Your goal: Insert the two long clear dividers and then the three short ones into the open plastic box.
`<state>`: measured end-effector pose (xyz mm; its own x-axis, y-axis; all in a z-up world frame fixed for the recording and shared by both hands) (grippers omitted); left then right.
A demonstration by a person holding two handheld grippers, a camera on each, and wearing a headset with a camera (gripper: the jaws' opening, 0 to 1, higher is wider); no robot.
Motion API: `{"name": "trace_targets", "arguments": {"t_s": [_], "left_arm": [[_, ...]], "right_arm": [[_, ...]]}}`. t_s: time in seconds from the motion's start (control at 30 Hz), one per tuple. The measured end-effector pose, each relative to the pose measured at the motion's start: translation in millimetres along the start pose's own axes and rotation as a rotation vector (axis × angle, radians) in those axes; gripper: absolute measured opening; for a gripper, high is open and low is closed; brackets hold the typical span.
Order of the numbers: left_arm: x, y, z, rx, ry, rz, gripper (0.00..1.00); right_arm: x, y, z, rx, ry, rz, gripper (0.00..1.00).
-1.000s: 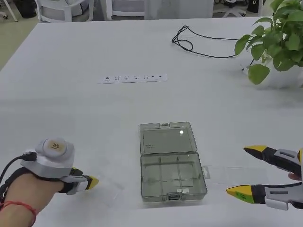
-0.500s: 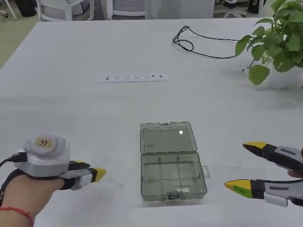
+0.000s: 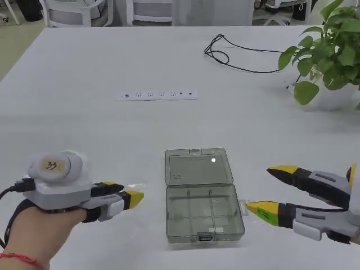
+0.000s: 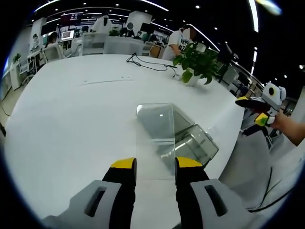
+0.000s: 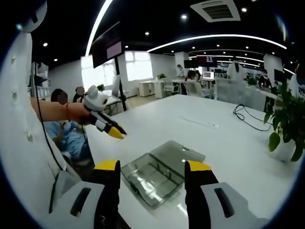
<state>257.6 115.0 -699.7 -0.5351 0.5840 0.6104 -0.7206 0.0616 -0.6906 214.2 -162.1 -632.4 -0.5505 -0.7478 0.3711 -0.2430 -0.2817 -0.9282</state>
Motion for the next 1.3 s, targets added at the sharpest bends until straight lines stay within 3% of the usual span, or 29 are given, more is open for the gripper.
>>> {"name": "trace_targets", "arguments": {"t_s": [0.3, 0.63, 0.93, 1.3], "left_arm": [[-2.4, -11.3, 27.9, 0.004, 0.077, 0.052, 0.3], [-7.6, -14.2, 58.2, -0.005, 0.143, 0.073, 0.3], [-7.9, -15.4, 73.2, -0.004, 0.182, 0.087, 0.3], [-9.4, -17.1, 81.6, -0.014, 0.201, 0.092, 0.3]], "right_arm": [[-22.7, -25.2, -18.3, -0.051, -0.017, 0.039, 0.47], [-53.8, -26.8, -20.2, -0.212, 0.023, 0.039, 0.3], [-81.4, -23.5, -33.4, -0.262, 0.01, 0.002, 0.24], [-92.7, -22.8, -33.2, -0.329, 0.017, -0.014, 0.14]]}}
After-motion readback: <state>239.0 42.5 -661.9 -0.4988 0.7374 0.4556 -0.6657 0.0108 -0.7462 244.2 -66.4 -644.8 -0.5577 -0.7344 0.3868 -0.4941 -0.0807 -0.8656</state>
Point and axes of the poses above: the centre of the closed fingertips' face, and the gripper's own axes: x roughly backward along the fingers, z roughly to its right, y roughly out of its underside, the point moved 6 cm from there along x, roughly backward along the fingers, and after that the axes turned 6 degrees about x, right-handed, at the moved point
